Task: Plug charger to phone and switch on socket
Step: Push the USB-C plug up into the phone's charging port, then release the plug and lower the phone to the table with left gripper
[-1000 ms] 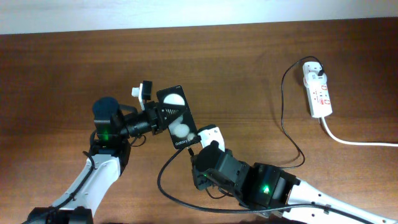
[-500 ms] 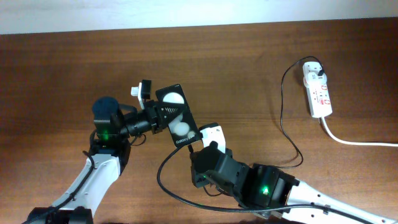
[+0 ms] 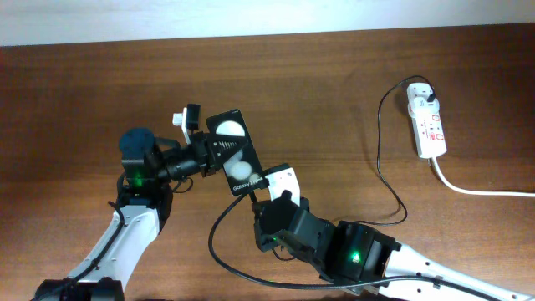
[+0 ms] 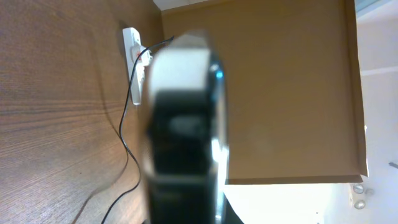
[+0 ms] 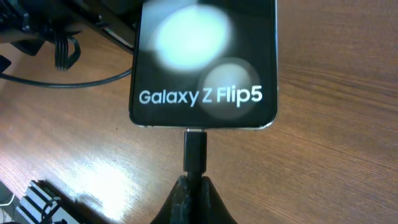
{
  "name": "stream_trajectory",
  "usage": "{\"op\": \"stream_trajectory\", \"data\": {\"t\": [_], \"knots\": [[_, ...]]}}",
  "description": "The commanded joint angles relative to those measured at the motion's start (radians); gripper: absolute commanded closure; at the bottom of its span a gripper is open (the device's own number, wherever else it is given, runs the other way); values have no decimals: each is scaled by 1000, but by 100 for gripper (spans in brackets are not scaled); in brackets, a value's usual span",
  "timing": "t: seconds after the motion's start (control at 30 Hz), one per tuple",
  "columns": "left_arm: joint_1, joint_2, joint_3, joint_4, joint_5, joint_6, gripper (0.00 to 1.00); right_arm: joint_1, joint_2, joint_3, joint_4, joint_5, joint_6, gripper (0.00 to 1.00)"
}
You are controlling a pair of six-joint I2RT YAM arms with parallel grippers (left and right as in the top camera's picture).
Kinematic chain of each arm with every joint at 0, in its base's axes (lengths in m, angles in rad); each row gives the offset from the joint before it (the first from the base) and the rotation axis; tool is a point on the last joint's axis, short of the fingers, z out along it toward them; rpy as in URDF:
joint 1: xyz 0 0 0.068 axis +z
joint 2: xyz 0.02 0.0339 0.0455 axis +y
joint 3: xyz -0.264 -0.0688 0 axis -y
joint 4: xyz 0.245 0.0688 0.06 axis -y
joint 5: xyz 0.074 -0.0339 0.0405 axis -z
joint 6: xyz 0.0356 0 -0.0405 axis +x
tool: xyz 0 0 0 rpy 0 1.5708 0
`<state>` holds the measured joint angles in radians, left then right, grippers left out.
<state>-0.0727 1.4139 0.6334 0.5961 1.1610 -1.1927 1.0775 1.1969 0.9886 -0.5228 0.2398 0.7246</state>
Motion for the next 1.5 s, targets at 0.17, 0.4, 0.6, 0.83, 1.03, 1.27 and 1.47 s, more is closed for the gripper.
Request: {"op": "stream_trajectory", "data": {"t": [0.17,0.4,0.6,0.83,1.03,1.27,1.47], "knots": [[-30,-2,-13,-2,268,85,100,-19,-5,23,120,165,-82,95],[-30,-2,-13,-2,161,88,100,-18,-5,23,80,118,-82,71],[-30,-2,-13,-3,-12,130,100,-17,-5,23,-13,-93,-79,64],[-30,-2,-13,-2,-49,57,100,-18,35,23,-108,-86,-32,62],[-30,-2,-13,-2,51,80,100,-18,89,23,-53,-60,-32,83],[-30,-2,-13,-3,128,87,100,-18,89,23,26,-21,-36,93],[-30,-2,-13,-3,100,87,100,-18,84,23,11,-77,-36,59]]}}
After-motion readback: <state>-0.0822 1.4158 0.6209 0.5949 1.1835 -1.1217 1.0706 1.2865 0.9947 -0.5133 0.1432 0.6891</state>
